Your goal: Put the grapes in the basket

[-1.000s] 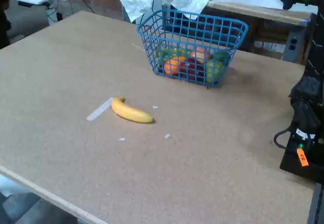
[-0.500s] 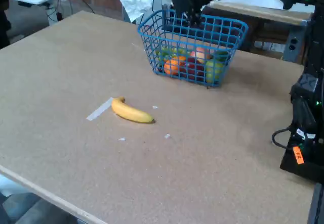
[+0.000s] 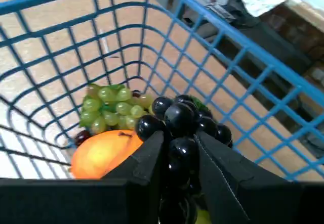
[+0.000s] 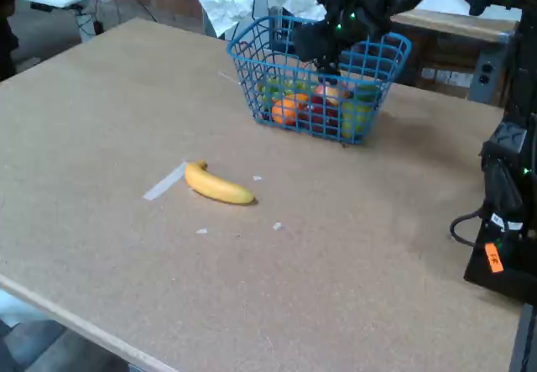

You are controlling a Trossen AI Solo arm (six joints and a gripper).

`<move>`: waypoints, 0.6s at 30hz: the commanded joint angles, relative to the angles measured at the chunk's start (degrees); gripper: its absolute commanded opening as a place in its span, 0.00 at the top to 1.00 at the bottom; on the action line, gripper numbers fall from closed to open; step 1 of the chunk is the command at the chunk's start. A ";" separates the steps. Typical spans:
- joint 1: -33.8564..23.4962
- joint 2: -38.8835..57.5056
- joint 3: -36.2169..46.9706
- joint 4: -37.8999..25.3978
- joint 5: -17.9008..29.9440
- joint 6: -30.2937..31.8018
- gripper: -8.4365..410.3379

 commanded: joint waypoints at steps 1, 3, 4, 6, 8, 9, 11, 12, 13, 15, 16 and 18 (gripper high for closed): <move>0.02 -0.07 0.00 1.77 -2.93 0.13 0.79; 0.02 -0.07 0.31 2.01 -2.93 0.11 0.71; 0.02 -0.07 0.42 2.14 -2.91 0.22 0.67; 0.00 -0.07 0.50 2.62 -2.86 0.90 0.59; 0.02 -0.07 0.48 3.26 -2.82 1.64 0.53; 0.02 -0.07 0.48 3.37 -2.75 1.60 0.50; 0.02 -0.07 0.48 3.43 -2.75 1.60 0.46; 0.02 -0.07 0.48 3.45 -2.73 1.60 0.44; 0.02 -0.07 0.48 3.50 -2.73 1.60 0.43; 0.02 -0.07 0.48 3.48 -2.73 1.57 0.42; 0.02 -0.07 0.48 3.45 -2.73 1.57 0.42; 0.02 -0.07 0.48 3.43 -2.75 1.40 0.42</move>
